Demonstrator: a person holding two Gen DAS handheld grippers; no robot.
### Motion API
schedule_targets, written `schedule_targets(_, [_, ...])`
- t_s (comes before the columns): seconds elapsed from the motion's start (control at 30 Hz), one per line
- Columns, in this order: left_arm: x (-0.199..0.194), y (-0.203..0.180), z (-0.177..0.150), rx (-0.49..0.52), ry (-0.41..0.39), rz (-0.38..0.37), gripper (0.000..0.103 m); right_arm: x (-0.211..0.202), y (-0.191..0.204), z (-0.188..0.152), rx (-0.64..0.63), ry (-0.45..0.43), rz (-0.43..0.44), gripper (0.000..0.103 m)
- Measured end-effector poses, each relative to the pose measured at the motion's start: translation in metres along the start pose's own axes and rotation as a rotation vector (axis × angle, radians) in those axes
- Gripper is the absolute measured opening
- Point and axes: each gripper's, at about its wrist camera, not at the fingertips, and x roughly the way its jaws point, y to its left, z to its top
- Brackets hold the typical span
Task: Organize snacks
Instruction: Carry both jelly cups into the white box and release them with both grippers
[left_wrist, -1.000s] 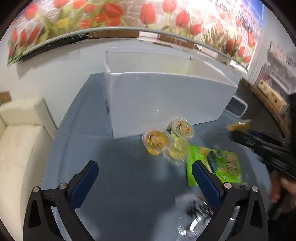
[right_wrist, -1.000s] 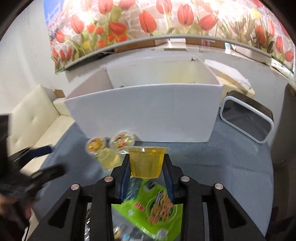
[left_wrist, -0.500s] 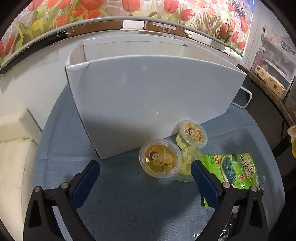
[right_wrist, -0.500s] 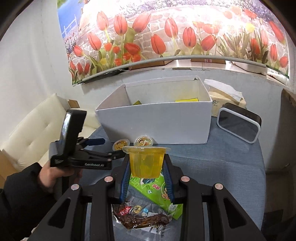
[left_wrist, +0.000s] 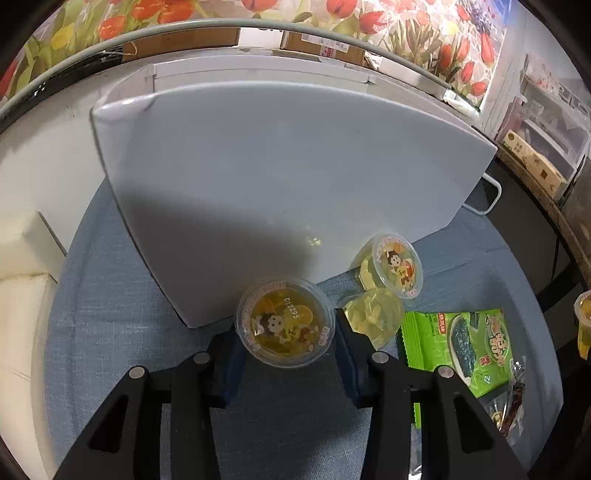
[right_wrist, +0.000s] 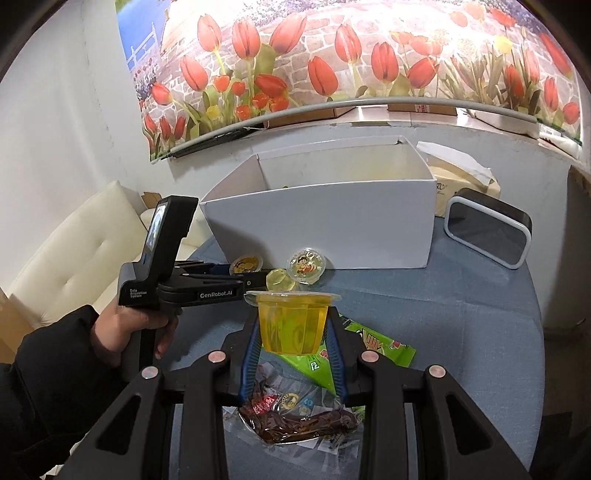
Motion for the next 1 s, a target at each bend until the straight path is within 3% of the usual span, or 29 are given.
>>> schedule_targets(0.23, [-0.023, 0.0, -0.008, -0.028, -0.043, -0.024, 0.047, 0.0, 0.004, 0.001, -0.003, -0.003, 0.009, 0.035])
schedule_targets(0.53, [-0.107, -0.017, -0.013, 0.0, -0.212, -0.071, 0.047, 0.007, 0.014, 0.024, -0.012, -0.032, 0.03, 0.035])
schedule_targets(0.77, [-0.154, -0.009, 0.032, 0.011, -0.323, -0.079, 0.047, 0.025, 0.018, 0.079, -0.039, -0.088, 0.019, 0.036])
schedule_targets(0.87, [-0.154, -0.003, 0.057, -0.003, -0.346, -0.074, 0.047, 0.039, 0.016, 0.109, -0.037, -0.103, -0.012, 0.036])
schedule_targets(1.0, [-0.134, 0.01, 0.088, -0.008, -0.319, -0.057, 0.047, 0.072, 0.006, 0.141, -0.028, -0.07, -0.039, 0.036])
